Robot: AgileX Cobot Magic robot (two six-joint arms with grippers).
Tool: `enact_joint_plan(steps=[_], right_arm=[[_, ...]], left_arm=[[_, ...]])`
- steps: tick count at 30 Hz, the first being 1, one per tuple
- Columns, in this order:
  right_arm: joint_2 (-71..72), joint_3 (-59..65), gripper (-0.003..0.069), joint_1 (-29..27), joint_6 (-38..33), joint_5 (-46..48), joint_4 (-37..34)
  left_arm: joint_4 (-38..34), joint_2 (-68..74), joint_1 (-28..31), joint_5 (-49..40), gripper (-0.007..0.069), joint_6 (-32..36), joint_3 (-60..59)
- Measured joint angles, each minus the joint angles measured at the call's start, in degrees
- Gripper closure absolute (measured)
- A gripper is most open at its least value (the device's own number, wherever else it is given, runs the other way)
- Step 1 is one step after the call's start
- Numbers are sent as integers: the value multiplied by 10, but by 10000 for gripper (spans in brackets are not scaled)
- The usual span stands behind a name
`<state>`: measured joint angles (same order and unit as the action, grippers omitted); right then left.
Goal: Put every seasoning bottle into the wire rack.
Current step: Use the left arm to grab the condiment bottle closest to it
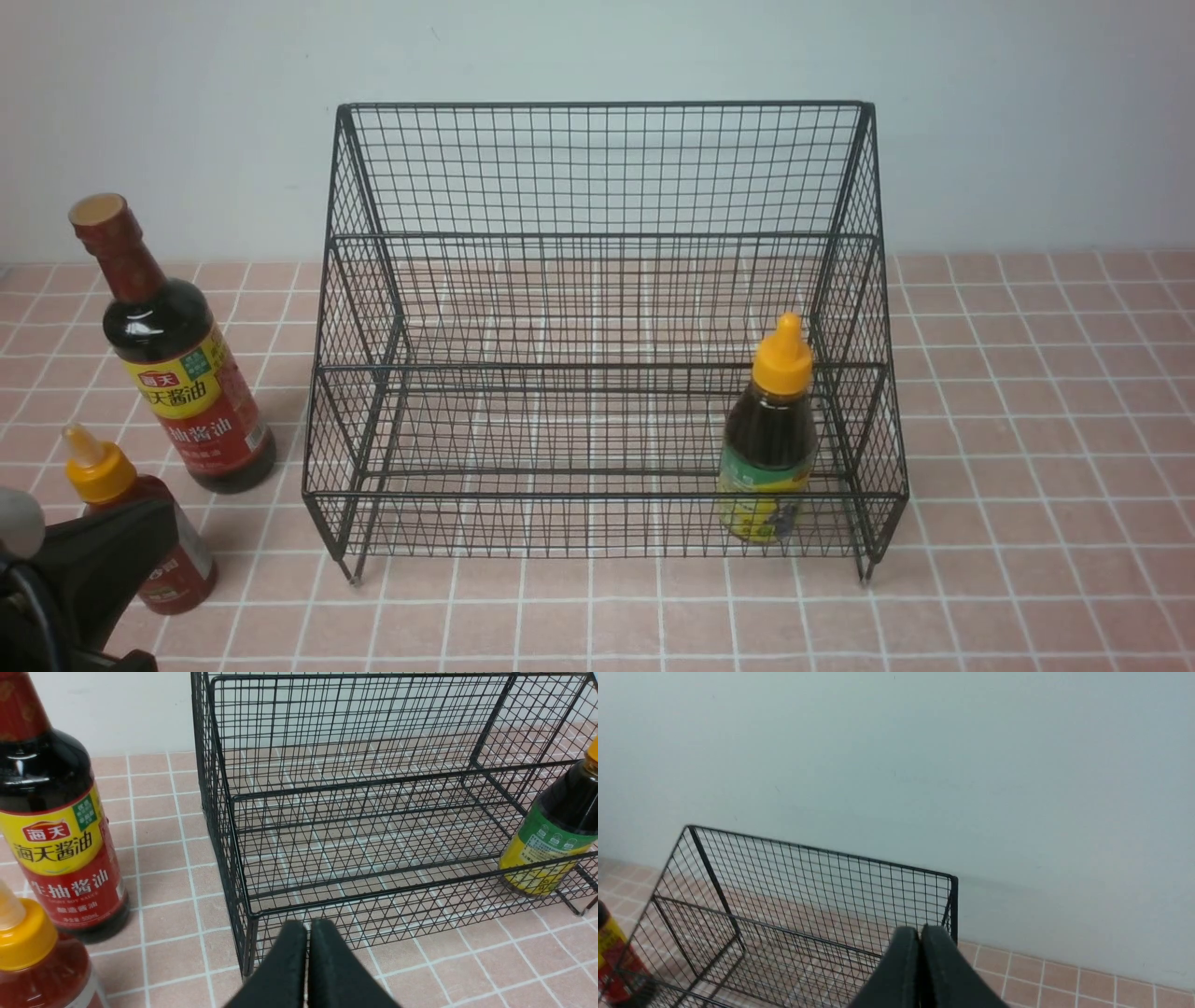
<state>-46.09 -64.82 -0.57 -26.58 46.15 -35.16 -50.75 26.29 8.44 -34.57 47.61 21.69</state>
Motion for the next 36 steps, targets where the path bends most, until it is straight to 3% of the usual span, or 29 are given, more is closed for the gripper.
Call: enact_joint_plan(steps=[9, 18, 21, 27, 36], right_arm=[[143, 34, 671, 0, 18, 38, -16], [171, 34, 671, 0, -103, -5, 53], [162, 41, 671, -1, -111, -17, 83], [171, 124, 671, -12, -97, -77, 117], [325, 427, 671, -12, -57, -277, 118]], left_arm=[[0, 0, 0, 1, 631, 0, 0], [0, 0, 0, 1, 631, 0, 0], [0, 0, 0, 1, 631, 0, 0], [0, 0, 0, 1, 631, 0, 0], [0, 0, 0, 1, 631, 0, 0]])
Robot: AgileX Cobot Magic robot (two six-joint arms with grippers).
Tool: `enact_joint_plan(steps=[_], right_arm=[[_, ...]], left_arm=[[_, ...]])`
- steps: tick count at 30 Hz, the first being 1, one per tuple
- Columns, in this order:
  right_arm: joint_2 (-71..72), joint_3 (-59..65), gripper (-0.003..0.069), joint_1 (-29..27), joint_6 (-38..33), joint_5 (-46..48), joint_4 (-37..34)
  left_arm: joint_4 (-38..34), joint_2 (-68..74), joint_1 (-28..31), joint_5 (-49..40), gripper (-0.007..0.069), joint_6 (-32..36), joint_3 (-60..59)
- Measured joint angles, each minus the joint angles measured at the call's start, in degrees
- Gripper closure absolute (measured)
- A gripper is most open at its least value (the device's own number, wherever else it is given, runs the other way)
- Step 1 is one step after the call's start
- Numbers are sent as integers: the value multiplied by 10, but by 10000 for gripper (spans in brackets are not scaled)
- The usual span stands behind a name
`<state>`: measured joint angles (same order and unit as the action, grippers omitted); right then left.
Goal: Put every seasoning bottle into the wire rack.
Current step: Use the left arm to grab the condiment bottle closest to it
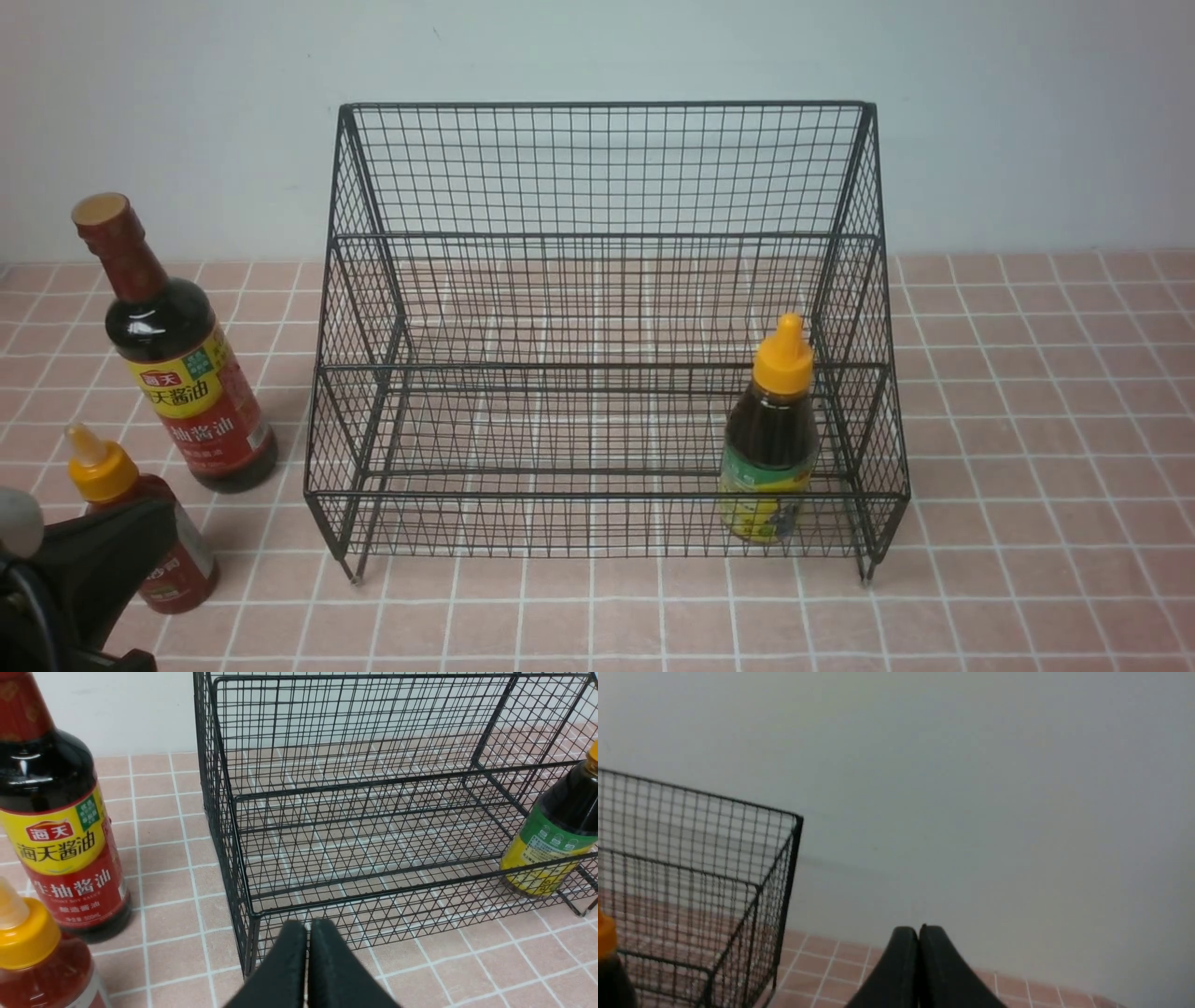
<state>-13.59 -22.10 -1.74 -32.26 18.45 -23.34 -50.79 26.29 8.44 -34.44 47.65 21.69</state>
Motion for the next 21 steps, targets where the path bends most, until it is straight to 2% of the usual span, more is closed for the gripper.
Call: enact_joint_plan(steps=[4, 7, 21], right_arm=[[56, 119, 671, 6, 1, -64, -1], [130, 228, 671, 23, 15, -111, -32], [143, 236, 671, 24, 46, -50, -54]], left_arm=[[0, 0, 0, 0, 631, 0, 0], [0, 0, 0, 0, 631, 0, 0], [-5, 0, 0, -3, 631, 0, 0]])
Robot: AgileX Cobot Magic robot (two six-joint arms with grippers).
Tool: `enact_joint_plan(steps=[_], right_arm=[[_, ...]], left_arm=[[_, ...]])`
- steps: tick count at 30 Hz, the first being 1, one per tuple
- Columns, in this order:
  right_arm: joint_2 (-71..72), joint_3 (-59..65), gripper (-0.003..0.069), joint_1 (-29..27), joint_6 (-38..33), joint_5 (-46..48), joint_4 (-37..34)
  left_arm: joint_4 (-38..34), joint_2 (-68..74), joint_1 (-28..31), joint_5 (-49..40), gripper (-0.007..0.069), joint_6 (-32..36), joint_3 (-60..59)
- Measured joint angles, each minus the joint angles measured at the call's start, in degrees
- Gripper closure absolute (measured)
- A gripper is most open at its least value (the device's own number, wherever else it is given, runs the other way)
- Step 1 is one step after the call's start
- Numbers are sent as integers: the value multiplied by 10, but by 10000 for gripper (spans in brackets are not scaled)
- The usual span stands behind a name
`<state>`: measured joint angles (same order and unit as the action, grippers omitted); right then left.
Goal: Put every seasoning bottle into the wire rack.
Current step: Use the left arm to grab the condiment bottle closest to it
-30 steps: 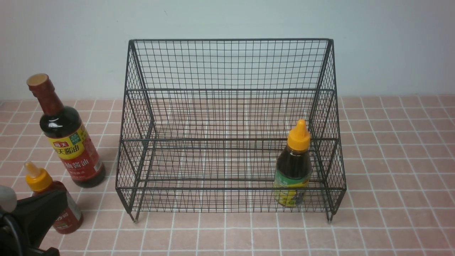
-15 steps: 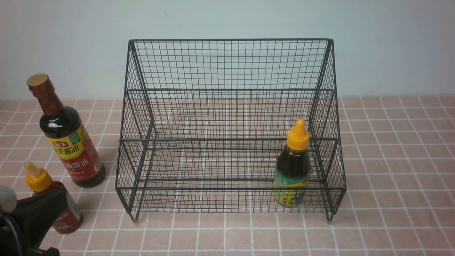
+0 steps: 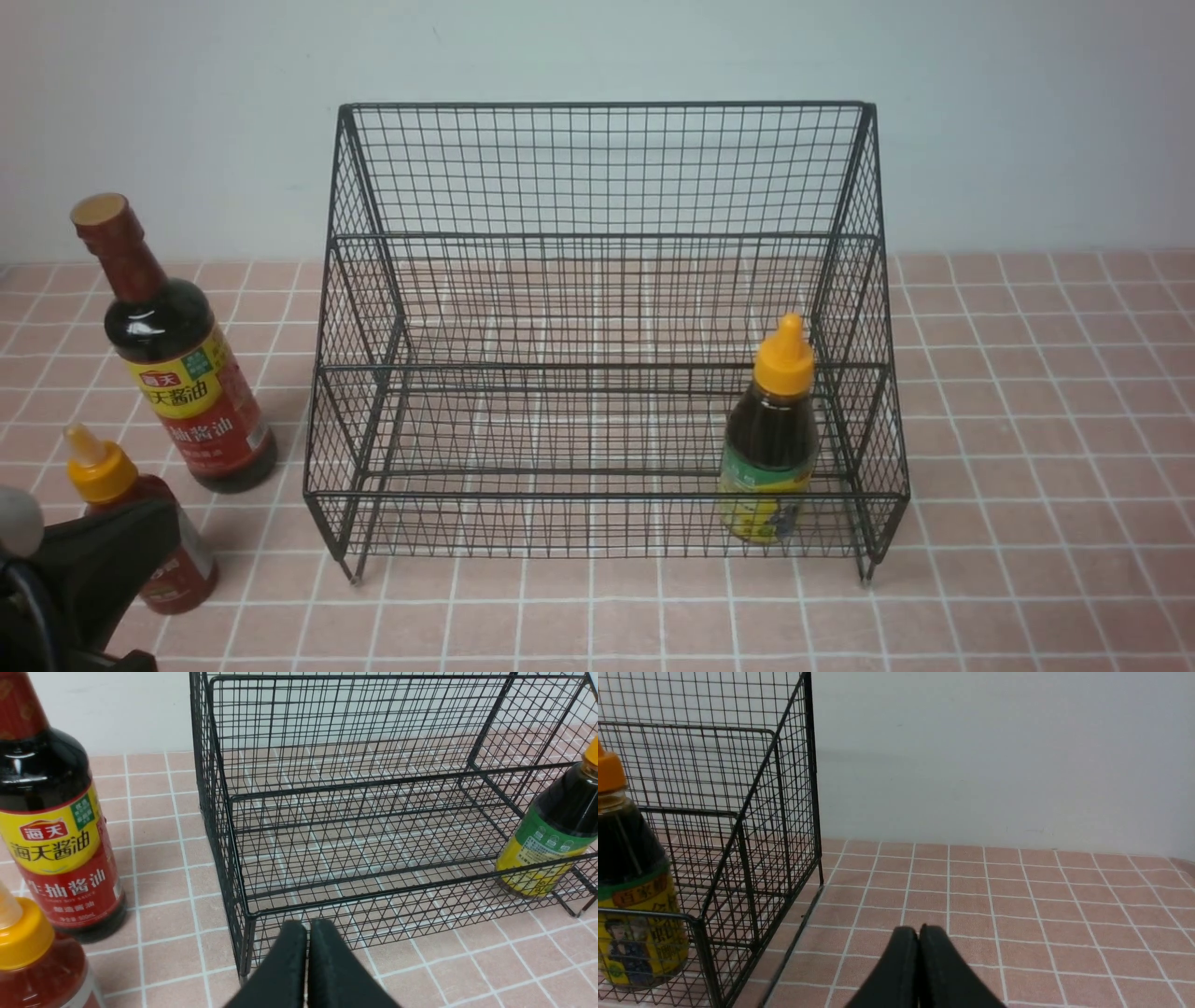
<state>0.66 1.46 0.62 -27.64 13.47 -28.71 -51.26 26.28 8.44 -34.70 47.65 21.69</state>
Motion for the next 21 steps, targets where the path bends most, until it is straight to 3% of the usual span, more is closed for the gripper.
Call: enact_joint_plan(steps=[2, 5, 8, 21], right_arm=[[0, 0, 671, 0, 19, 4, 16], [0, 0, 671, 0, 175, 45, 177], [0, -1, 671, 0, 301, 73, 262], [0, -1, 671, 0, 328, 74, 287]], left_arm=[[-1, 0, 0, -3, 631, 0, 0], [-1, 0, 0, -6, 631, 0, 0], [-1, 0, 0, -8, 631, 0, 0], [-1, 0, 0, -9, 631, 0, 0]])
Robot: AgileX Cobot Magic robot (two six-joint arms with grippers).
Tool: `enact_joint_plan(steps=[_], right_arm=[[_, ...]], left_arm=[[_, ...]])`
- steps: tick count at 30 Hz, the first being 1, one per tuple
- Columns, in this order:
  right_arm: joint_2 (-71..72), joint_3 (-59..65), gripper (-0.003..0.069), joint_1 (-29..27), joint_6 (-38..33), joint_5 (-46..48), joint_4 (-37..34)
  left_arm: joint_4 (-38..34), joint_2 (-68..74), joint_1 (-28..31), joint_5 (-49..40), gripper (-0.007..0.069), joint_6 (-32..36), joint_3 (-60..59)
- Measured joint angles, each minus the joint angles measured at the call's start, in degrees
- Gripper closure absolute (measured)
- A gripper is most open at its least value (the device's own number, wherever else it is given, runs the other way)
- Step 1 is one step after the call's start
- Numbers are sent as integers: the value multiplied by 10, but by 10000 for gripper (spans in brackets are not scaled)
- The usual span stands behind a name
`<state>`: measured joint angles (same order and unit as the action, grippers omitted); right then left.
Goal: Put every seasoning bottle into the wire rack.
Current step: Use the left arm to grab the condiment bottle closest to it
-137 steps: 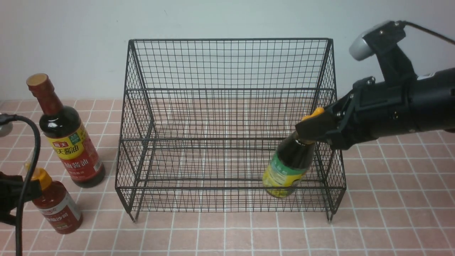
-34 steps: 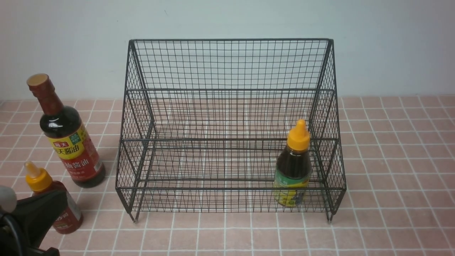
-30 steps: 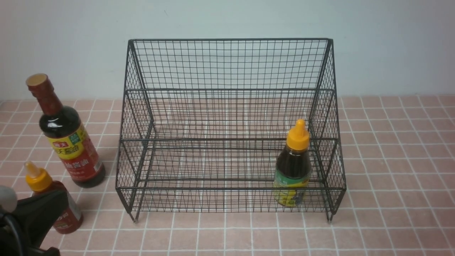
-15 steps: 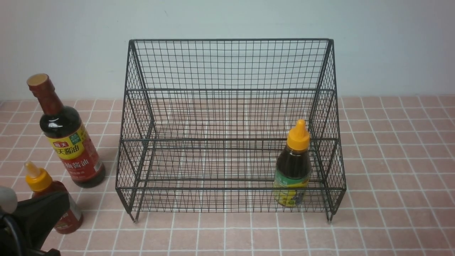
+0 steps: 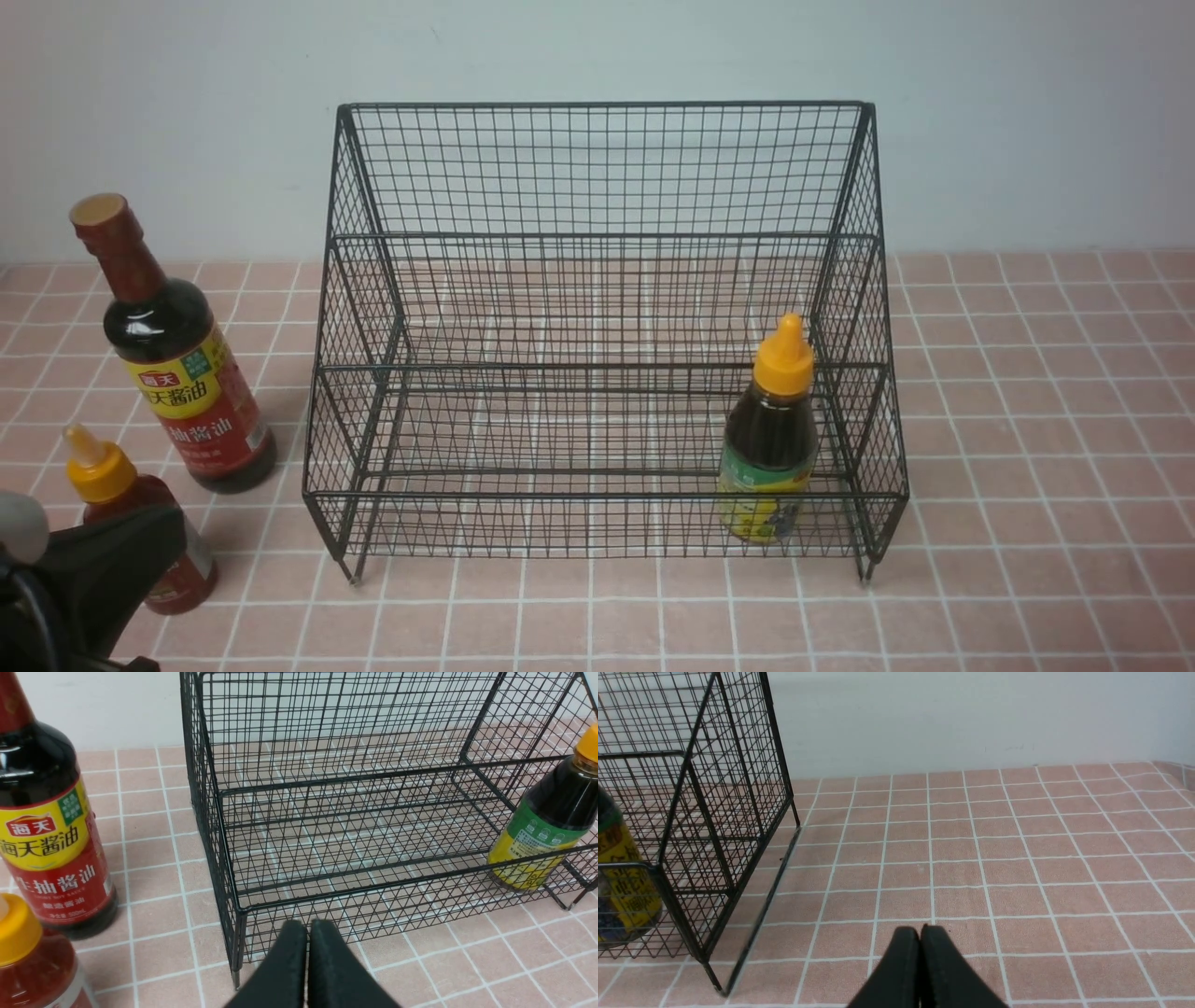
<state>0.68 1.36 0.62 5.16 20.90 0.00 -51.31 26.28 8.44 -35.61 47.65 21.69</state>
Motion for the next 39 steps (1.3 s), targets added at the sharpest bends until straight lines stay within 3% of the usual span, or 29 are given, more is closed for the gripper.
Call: enact_joint_plan(steps=[19, 27, 39], right_arm=[[0, 0, 671, 0, 0, 1, 0], [0, 0, 671, 0, -61, 1, -3], [0, 0, 671, 0, -71, 1, -3]], left_arm=[[0, 0, 0, 0, 631, 0, 0], [0, 0, 0, 0, 631, 0, 0], [0, 0, 0, -1, 631, 0, 0]])
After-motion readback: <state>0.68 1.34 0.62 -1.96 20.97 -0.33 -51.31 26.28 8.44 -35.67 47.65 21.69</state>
